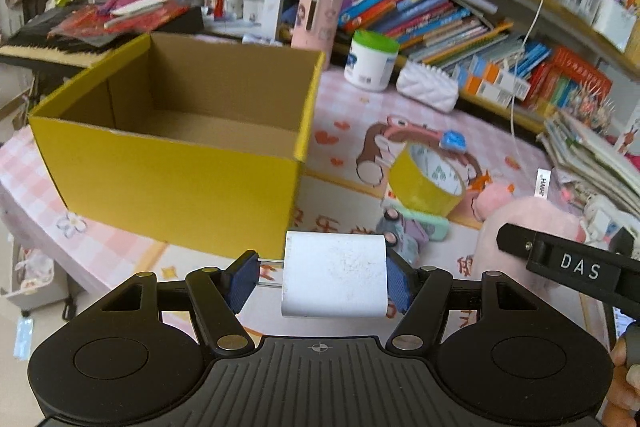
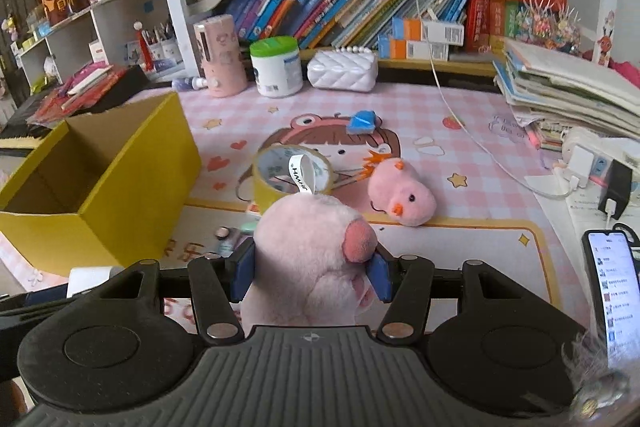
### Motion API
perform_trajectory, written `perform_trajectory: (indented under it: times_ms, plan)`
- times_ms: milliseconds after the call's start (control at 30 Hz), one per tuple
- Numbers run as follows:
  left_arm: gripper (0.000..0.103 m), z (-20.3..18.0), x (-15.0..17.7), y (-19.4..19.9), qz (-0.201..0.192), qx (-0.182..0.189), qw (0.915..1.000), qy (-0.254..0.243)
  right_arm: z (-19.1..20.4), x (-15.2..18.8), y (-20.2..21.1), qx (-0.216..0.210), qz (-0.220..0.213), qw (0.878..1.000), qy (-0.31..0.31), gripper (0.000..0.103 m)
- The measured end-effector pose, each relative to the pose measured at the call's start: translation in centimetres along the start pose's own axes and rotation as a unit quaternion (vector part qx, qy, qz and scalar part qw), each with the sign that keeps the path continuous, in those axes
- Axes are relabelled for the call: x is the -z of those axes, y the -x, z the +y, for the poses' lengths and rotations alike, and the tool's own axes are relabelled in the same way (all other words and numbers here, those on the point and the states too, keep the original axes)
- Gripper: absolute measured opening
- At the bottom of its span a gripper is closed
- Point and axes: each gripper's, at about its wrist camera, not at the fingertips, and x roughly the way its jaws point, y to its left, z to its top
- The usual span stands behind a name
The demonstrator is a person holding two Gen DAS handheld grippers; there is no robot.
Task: Organize objects
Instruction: 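Grasp the white charger with the left tool while the right tool lifts the pig, then carry the pig and the charger over the yellow box with both tools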
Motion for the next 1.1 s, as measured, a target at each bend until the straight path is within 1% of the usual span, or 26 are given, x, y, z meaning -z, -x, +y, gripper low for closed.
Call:
perform_trajectory:
  times_ms: [133, 233, 367, 633, 867, 1100]
  plan:
    - [0.065, 2.7, 0.1, 1.6, -0.015, 0.012, 0.9998, -0.012, 3.0, 1.1, 1.1, 0.006, -0.004, 1.0, -0.01, 0.054]
    - [0.065, 5.4, 0.3, 2.5, -0.009, 0.013, 0.9999, -0.002, 5.5, 2.1, 1.9, 0.009, 0.002, 1.0, -0.011, 0.054]
    - [0.065, 8.6, 0.4, 3.8, -0.014, 0.009, 0.9998, 0.005, 9.2, 3.7, 3.1, 0.005, 0.004, 1.0, 0.002, 0.054]
    - [0.065, 13.6, 1.4, 6.0, -0.01, 0.013, 0.9998, -0.012, 14.6, 6.8, 4.2, 0.004, 0.012, 1.0, -0.013, 0.054]
    - [0.065, 17.0, 2.2, 7.3, -0.008, 0.008, 0.9998, -0.018, 18.2, 8.8, 4.6, -0.003, 0.024, 0.999, -0.021, 0.054]
    - [0.065, 18.9, 2.4, 8.5, -0.02, 0.015, 0.9995, -0.017, 20.4, 9.7, 5.4, -0.005, 0.028, 1.0, -0.012, 0.054]
